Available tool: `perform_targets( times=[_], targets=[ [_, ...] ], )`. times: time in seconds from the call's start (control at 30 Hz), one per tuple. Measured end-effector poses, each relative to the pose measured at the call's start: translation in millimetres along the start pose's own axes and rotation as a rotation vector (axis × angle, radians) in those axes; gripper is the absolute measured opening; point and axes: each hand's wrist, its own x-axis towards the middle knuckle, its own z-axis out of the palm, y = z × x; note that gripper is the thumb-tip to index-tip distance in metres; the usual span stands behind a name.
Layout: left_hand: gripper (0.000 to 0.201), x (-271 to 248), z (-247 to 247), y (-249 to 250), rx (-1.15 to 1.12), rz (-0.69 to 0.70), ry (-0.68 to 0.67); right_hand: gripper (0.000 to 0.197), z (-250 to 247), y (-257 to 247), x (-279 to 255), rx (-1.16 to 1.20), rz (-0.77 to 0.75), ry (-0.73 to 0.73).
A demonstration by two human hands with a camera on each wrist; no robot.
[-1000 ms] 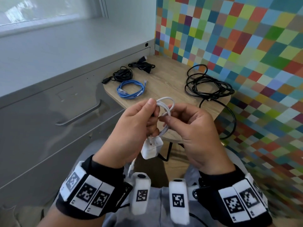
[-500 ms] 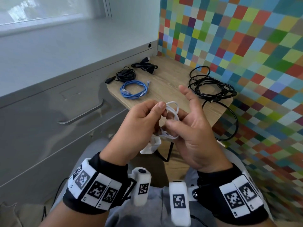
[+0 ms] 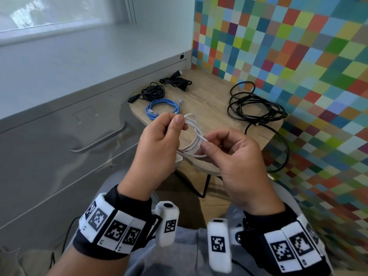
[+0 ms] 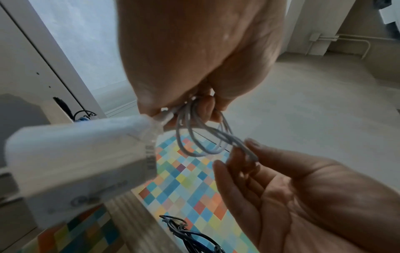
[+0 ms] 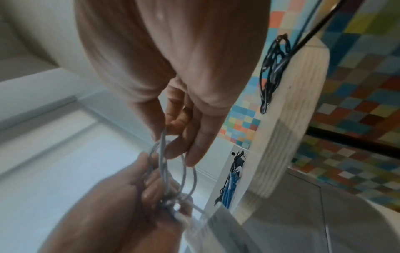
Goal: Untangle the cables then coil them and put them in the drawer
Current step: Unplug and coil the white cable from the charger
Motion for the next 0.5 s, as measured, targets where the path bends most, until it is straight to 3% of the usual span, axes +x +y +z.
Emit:
perform_targets(
  times=[0.13, 0.33, 0.5],
  targets=[
    [0.033, 3, -4, -1, -0.045, -0.064, 0.025, 0.018, -9, -3, 1, 0.111, 0.087, -0.092],
    [0.033, 4, -6, 1, 0.025, -0.046, 0.041, 0.026, -20, -3, 2, 0.168, 0.137, -0.151],
    [0.029, 2, -7, 3, 0.165, 0.028, 0.039, 0.02, -29, -15, -1, -0.166, 0.108, -0.172]
  ],
)
